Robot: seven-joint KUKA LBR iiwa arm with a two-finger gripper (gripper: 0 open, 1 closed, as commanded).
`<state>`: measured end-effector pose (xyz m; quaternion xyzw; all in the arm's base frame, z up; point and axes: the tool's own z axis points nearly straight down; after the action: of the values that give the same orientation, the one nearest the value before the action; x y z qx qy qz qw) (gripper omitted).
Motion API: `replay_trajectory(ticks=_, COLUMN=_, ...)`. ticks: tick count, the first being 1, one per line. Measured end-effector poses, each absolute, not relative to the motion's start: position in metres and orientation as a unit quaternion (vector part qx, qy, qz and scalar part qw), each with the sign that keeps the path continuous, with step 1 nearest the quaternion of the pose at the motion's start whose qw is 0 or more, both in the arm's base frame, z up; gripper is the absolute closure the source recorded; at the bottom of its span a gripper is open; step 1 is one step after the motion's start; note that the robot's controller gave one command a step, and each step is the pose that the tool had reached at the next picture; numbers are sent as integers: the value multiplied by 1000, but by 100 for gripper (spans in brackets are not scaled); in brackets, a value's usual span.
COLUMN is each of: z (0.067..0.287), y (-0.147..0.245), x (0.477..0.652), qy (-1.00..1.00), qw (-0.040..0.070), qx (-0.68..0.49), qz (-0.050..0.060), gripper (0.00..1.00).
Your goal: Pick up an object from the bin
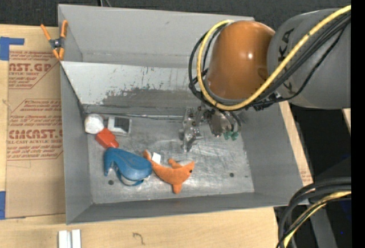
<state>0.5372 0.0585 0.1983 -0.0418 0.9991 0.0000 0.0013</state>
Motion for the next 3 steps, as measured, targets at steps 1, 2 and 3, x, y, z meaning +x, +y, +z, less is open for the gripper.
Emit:
replay_trajectory(ticks=1, z=256, y=32, x=519, qy=1000, qw=-3, qx=-5, qz=0, gripper=100)
replay_trajectory(ticks=2, z=139, y=15, x=546, qy=1000, qw=2, qx=17, qz=0, gripper=0)
replay_trajectory(ticks=3, z=134, y=14, x=547, qy=1000, qw=0, qx=17, qz=0, gripper=0)
